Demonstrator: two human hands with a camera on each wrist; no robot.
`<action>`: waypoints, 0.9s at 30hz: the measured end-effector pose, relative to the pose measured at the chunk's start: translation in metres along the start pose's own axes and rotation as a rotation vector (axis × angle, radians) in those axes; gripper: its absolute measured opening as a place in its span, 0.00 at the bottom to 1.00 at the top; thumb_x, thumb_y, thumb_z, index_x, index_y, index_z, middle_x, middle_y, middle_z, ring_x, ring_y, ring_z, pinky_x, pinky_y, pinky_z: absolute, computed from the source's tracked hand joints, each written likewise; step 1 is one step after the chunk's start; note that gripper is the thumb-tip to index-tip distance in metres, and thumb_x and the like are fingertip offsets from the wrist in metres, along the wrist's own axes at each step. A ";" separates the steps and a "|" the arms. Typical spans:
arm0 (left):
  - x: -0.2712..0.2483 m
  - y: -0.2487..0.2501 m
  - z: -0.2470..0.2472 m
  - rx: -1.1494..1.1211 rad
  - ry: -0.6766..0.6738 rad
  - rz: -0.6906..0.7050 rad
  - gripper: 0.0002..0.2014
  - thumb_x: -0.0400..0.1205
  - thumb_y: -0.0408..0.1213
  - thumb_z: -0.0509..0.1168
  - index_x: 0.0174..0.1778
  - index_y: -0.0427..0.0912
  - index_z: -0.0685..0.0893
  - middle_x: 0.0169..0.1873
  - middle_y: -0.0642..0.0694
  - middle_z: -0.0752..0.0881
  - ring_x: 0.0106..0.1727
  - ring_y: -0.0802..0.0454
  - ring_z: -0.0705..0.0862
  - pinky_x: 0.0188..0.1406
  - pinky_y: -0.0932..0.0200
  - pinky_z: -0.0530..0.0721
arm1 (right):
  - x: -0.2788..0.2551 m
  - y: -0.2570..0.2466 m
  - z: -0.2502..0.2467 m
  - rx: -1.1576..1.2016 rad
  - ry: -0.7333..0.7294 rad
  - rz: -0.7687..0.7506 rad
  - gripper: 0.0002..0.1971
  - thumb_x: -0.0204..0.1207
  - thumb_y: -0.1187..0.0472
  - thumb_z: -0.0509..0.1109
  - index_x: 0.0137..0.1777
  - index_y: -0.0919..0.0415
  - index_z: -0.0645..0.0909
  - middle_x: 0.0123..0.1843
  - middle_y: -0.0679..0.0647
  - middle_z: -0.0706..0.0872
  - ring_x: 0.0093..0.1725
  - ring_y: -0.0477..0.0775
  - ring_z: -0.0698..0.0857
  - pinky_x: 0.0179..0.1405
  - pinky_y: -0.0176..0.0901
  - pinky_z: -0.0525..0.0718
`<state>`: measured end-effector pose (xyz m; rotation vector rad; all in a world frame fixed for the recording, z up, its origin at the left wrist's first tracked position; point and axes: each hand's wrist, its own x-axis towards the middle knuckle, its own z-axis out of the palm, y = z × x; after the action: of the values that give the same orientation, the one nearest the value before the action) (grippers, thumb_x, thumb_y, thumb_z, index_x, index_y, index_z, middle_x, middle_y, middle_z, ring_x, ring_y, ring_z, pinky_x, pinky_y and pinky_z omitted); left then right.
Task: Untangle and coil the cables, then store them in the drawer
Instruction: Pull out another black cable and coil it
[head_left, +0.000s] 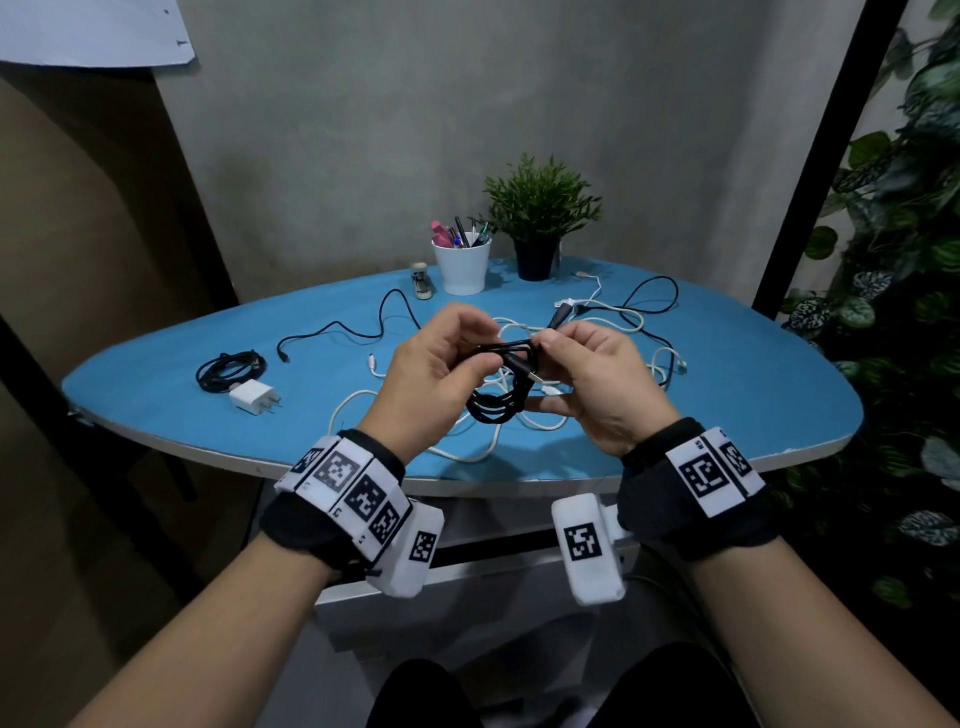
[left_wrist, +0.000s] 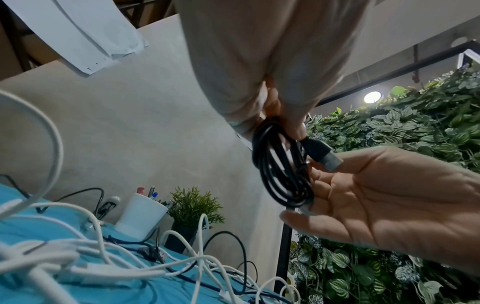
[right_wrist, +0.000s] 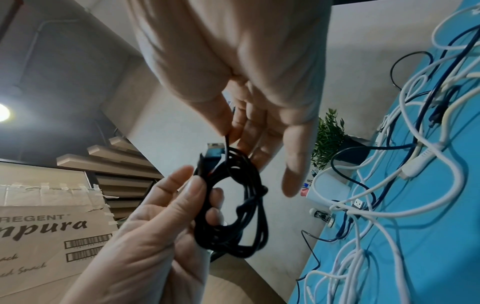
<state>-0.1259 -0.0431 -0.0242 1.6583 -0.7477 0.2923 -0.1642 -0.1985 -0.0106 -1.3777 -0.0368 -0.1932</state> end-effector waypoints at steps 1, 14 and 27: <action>0.000 0.000 -0.001 -0.006 -0.004 -0.004 0.14 0.76 0.27 0.66 0.46 0.53 0.80 0.40 0.51 0.86 0.41 0.61 0.84 0.44 0.69 0.79 | 0.000 0.001 0.001 0.009 0.017 -0.008 0.08 0.82 0.65 0.62 0.40 0.61 0.75 0.38 0.56 0.85 0.38 0.50 0.83 0.38 0.56 0.88; -0.002 0.011 -0.001 -0.118 -0.079 -0.134 0.11 0.74 0.20 0.69 0.40 0.42 0.87 0.36 0.51 0.90 0.40 0.58 0.87 0.46 0.67 0.82 | 0.002 0.007 0.002 0.014 0.085 -0.125 0.06 0.78 0.72 0.65 0.48 0.61 0.79 0.33 0.57 0.87 0.34 0.51 0.87 0.39 0.49 0.90; 0.001 0.009 -0.004 -0.166 0.136 -0.212 0.08 0.75 0.23 0.70 0.35 0.40 0.82 0.27 0.49 0.86 0.29 0.58 0.84 0.34 0.66 0.83 | -0.005 -0.001 0.004 -0.229 -0.092 -0.111 0.11 0.78 0.73 0.65 0.44 0.59 0.85 0.40 0.54 0.88 0.37 0.46 0.86 0.42 0.41 0.87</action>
<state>-0.1299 -0.0399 -0.0154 1.5283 -0.4765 0.1848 -0.1689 -0.1944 -0.0096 -1.6142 -0.1726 -0.2316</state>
